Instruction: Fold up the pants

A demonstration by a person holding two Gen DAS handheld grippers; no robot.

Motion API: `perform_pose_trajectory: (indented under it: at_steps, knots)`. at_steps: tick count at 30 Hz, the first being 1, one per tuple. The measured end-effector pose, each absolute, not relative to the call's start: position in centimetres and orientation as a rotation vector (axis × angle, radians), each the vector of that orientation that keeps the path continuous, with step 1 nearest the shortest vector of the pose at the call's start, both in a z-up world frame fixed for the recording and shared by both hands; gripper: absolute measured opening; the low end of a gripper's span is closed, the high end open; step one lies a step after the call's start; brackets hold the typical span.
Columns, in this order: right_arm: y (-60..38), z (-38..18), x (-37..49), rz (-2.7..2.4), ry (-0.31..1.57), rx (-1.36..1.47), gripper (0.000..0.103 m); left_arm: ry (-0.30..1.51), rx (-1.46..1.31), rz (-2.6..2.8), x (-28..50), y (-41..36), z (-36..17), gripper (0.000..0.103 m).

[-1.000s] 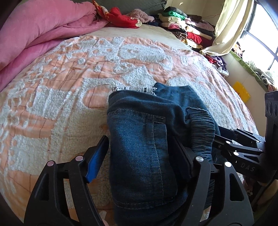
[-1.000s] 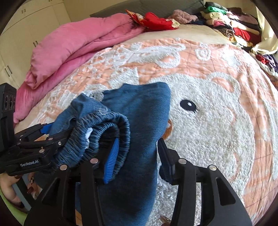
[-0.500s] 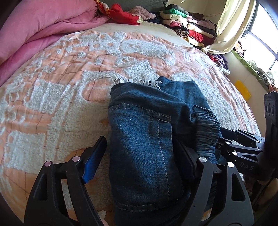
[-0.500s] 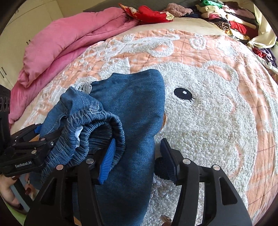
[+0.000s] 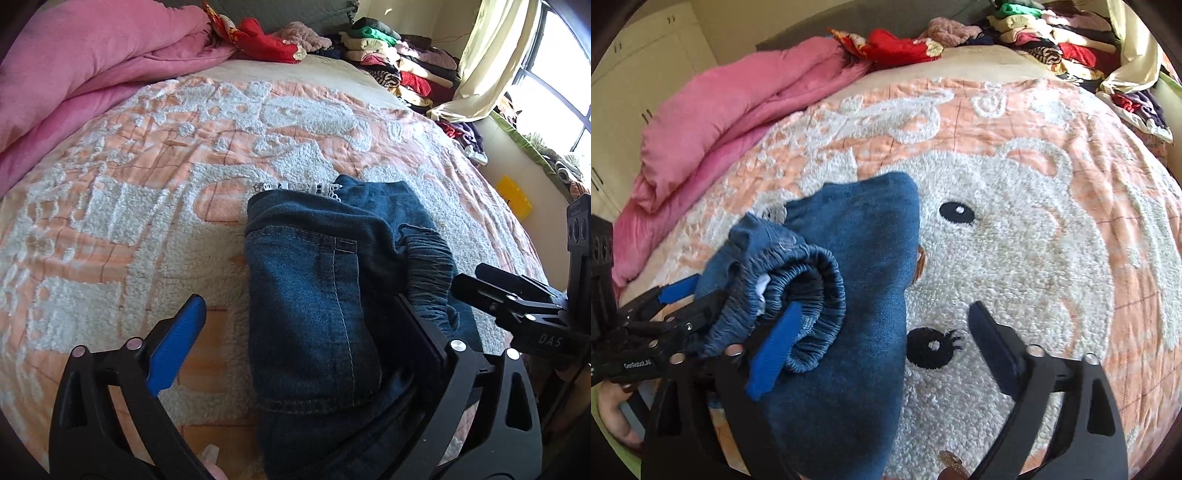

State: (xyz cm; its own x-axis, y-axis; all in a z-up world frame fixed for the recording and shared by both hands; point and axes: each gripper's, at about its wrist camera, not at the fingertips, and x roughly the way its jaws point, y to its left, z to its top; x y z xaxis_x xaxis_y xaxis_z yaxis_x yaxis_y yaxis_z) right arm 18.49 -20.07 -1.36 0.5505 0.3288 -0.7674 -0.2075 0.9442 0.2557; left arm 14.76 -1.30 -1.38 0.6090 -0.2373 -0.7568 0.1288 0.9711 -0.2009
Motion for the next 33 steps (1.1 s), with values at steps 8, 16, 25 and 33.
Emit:
perform_pose_trajectory:
  at_steps: [8, 16, 25, 33]
  knots:
    - [-20.6, 1.5, 16.0, 0.312, 0.841, 0.135, 0.098, 0.824, -0.098, -0.177, 11.9, -1.0, 1.1, 0.093]
    - [-20.6, 4.9, 11.4, 0.327, 0.724, 0.060, 0.099, 0.750, -0.079, -0.172, 8.0, -0.4, 3.4, 0.094]
    - [-21.5, 6.7, 6.8, 0.333, 0.671, 0.051, 0.099, 0.744, -0.100, -0.179, 3.9, 0.4, 3.4, 0.094]
    - [-21.2, 7.1, 3.9, 0.322, 0.641, -0.002, 0.099, 0.754, -0.110, -0.183, 1.3, 0.2, 2.6, 0.094]
